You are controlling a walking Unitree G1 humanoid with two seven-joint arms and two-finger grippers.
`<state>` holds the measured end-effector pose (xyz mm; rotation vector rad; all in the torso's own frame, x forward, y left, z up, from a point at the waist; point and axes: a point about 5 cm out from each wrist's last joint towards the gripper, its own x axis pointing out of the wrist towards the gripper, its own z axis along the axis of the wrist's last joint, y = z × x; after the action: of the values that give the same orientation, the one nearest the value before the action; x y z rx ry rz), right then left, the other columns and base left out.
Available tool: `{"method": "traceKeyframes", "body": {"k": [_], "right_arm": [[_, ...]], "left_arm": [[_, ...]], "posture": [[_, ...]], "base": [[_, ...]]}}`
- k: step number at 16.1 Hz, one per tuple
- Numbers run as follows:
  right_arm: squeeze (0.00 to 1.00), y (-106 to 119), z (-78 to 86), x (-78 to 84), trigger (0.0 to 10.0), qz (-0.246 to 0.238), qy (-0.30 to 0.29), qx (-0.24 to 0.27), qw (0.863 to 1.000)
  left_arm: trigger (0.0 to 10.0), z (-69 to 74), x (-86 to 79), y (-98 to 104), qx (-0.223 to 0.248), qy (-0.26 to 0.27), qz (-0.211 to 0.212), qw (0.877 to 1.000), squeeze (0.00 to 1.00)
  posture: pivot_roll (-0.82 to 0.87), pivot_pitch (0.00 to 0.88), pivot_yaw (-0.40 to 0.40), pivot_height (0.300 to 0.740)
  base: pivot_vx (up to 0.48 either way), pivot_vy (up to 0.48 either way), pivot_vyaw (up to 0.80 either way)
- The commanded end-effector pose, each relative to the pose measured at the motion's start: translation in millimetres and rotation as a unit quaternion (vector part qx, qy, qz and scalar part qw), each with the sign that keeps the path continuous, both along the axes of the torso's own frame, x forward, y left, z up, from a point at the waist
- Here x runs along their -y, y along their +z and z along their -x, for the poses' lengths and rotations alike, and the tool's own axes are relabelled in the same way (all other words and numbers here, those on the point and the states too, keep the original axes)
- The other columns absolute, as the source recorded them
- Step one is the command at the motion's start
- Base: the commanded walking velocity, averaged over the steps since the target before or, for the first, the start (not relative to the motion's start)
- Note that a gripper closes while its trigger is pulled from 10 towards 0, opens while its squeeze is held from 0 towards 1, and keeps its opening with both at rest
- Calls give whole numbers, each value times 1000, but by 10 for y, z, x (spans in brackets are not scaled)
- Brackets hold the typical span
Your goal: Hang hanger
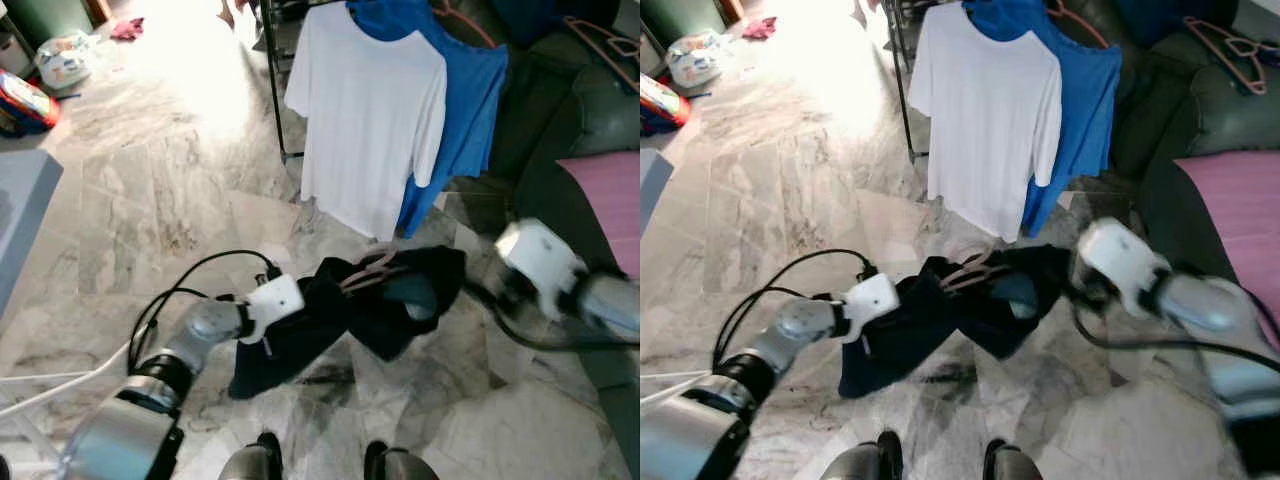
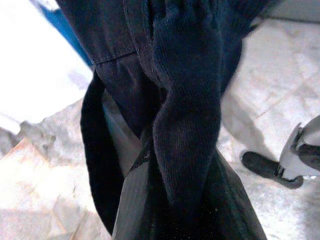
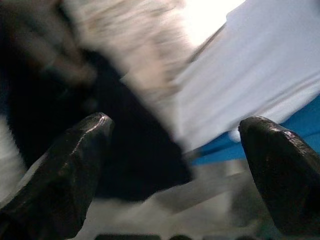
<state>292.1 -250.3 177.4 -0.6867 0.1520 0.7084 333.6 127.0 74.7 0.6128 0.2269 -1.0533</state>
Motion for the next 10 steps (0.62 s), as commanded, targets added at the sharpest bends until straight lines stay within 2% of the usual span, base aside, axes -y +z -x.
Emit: {"method": "traceKeyframes", "body": {"k": [1,3,4,6,10], "right_arm": [[0,19,73,75,10000,0,19,-26,999],[0,-26,130,179,10000,13,23,-51,998],[0,-40,153,206,10000,35,28,-54,998],[0,-29,189,216,10000,44,44,-60,996],[0,102,170,192,10000,60,66,-36,995]], "left_arm": [[0,-42,14,160,27,-31,20,999,0],[0,-46,-26,237,27,-58,26,998,0],[0,-36,-32,262,26,-77,25,996,0],[0,7,-6,304,19,-123,36,992,0],[0,84,47,320,18,-184,36,982,0]], "posture": [[-91,234,60,740],[-91,241,65,740],[-92,243,65,740],[-92,244,66,740],[-90,247,65,740]], "base": [[0,0,0],[0,0,0],[0,0,0],[0,0,0],[0,0,0]]}}
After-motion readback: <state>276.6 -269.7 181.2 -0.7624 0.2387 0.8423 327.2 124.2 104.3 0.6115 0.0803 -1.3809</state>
